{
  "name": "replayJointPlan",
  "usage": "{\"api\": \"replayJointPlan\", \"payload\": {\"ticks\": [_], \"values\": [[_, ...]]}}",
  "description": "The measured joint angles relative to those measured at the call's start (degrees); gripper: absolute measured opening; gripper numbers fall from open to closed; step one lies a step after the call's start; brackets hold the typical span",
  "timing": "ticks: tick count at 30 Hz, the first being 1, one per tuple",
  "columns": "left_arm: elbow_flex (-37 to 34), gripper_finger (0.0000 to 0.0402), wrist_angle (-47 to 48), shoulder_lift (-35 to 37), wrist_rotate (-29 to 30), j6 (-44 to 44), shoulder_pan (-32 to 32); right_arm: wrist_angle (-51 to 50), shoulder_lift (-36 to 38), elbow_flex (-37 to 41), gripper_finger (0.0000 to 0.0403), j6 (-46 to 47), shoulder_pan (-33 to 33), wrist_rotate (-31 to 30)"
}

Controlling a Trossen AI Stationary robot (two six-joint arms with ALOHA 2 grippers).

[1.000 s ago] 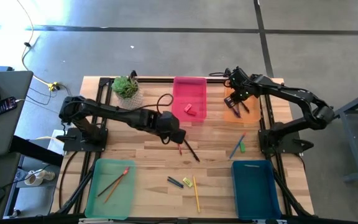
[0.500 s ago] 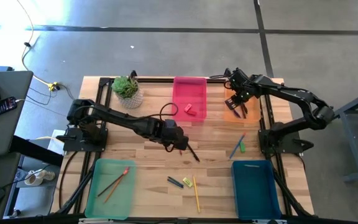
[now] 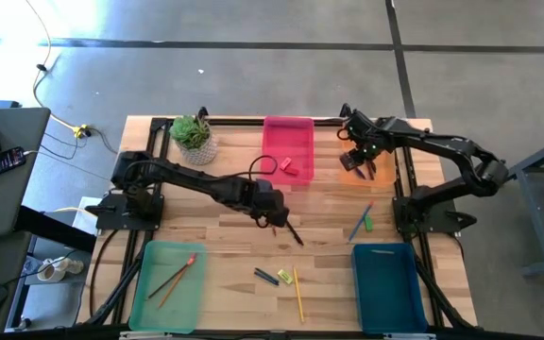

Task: Sort crayons/erasers/pens/pencils in bins
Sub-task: Put the red crayon into the blue bin

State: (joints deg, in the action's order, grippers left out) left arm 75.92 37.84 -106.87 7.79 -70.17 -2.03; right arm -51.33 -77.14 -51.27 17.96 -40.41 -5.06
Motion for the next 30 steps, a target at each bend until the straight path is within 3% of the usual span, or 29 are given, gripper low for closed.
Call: {"api": "replayJointPlan", "payload": {"ticks": [10,30], "values": [[5.4,0.02,6.2,0.2,0.5,6.3,-1.1,0.1,0.0,0.0,0.0133,2.8,5.2,-0.9],[5.4,0.02,5.9,0.2,7.4,-6.2,1.7,0.2,0.0,0.0,0.0133,2.4,7.9,-1.0]]}}
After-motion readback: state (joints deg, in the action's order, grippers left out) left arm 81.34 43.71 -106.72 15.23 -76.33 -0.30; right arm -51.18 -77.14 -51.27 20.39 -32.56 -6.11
